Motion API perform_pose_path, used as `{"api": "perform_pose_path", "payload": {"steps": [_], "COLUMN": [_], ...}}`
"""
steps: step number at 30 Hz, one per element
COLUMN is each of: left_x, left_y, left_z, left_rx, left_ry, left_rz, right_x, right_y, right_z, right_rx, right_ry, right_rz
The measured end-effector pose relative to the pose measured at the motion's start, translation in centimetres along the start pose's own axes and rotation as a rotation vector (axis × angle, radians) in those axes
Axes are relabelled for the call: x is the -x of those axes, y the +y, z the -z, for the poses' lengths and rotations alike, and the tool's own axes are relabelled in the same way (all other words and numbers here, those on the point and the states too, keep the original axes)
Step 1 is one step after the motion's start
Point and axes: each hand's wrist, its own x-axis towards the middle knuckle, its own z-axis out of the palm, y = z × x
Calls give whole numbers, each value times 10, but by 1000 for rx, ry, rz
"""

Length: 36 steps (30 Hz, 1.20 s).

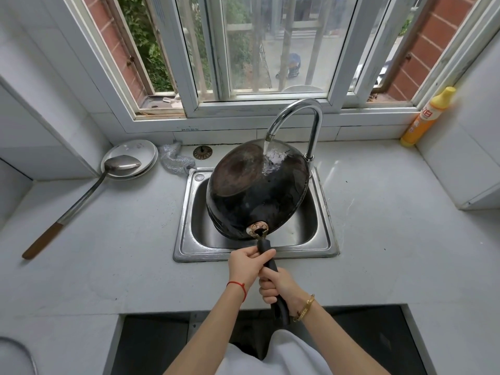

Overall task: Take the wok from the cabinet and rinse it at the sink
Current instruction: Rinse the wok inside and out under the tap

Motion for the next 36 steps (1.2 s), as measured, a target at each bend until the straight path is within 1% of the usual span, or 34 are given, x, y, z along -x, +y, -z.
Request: {"api": "perform_pose_path", "payload": {"steps": [19, 28, 36], "left_x": [2, 2, 6], "left_y": [-1, -6, -20], "left_z": [-1, 0, 5], "left_rx": [9, 42, 39], "left_ry": [-7, -11, -46], "left_rz": [10, 33, 48], "right_x": [-4, -4, -1], "right_y": [5, 8, 22], "right_z": [3, 2, 2], "right_rx": [-30, 11, 39], "right_ry": [18, 21, 22], "right_rz": [-27, -29, -40]}}
